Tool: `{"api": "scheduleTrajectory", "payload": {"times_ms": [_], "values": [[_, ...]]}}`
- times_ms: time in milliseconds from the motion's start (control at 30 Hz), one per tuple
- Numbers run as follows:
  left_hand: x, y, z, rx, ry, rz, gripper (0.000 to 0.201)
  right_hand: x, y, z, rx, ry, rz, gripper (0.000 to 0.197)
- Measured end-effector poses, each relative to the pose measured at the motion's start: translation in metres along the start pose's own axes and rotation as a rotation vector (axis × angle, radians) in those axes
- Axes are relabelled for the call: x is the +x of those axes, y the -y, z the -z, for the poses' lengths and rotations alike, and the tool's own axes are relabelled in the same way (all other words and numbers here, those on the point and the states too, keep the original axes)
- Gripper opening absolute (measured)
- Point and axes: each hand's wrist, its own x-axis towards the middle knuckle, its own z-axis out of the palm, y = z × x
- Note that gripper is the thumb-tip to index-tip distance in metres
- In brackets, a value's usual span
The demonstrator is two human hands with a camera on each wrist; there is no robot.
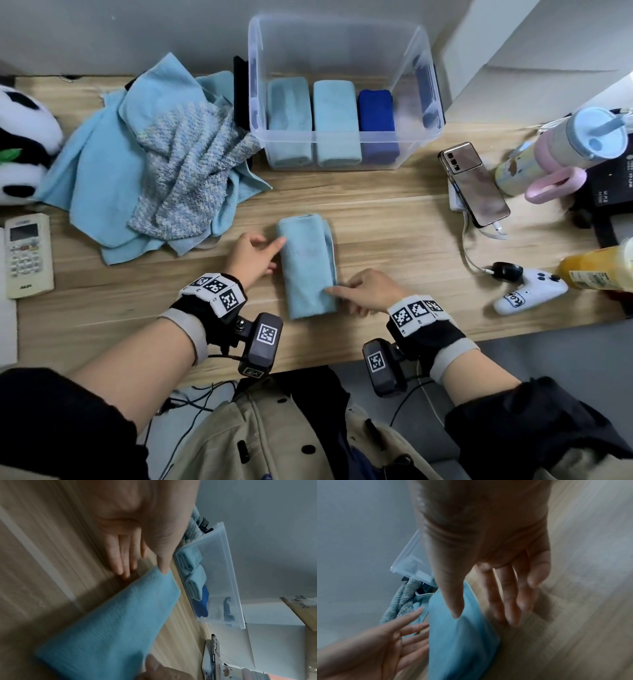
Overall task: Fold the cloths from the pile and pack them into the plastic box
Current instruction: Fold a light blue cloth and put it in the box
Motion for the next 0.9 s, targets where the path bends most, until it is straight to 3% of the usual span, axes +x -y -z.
{"api": "scheduleTrajectory", "payload": {"times_ms": [67,167,300,433,600,767,900], "values": [[-0.004,0.001,0.001,0.012,0.038,0.04,0.039,0.0,0.0,0.002,-0.003,-0.099,0.012,0.044],[-0.007,0.001,-0.002,0.034,0.071,0.059,0.043,0.009,0.003,0.003,0.173,-0.317,0.041,0.031],[-0.01,-0.002,-0.007,0.076,0.08,0.048,0.047,0.015,0.022,-0.007,0.213,-0.439,0.156,0.025],[-0.013,-0.004,-0.01,0.098,0.077,0.035,0.047,0.023,0.034,-0.016,0.086,-0.377,0.086,0.034],[-0.011,-0.002,-0.011,0.147,0.063,0.016,0.046,0.031,0.032,-0.016,0.216,-0.39,0.032,0.017],[-0.009,0.0,-0.014,0.208,0.038,0.026,0.048,0.031,0.031,-0.015,0.201,-0.401,-0.067,0.023],[-0.014,-0.003,-0.018,0.236,0.131,0.021,0.039,0.029,0.033,-0.02,0.102,-0.435,-0.073,0.023]]}}
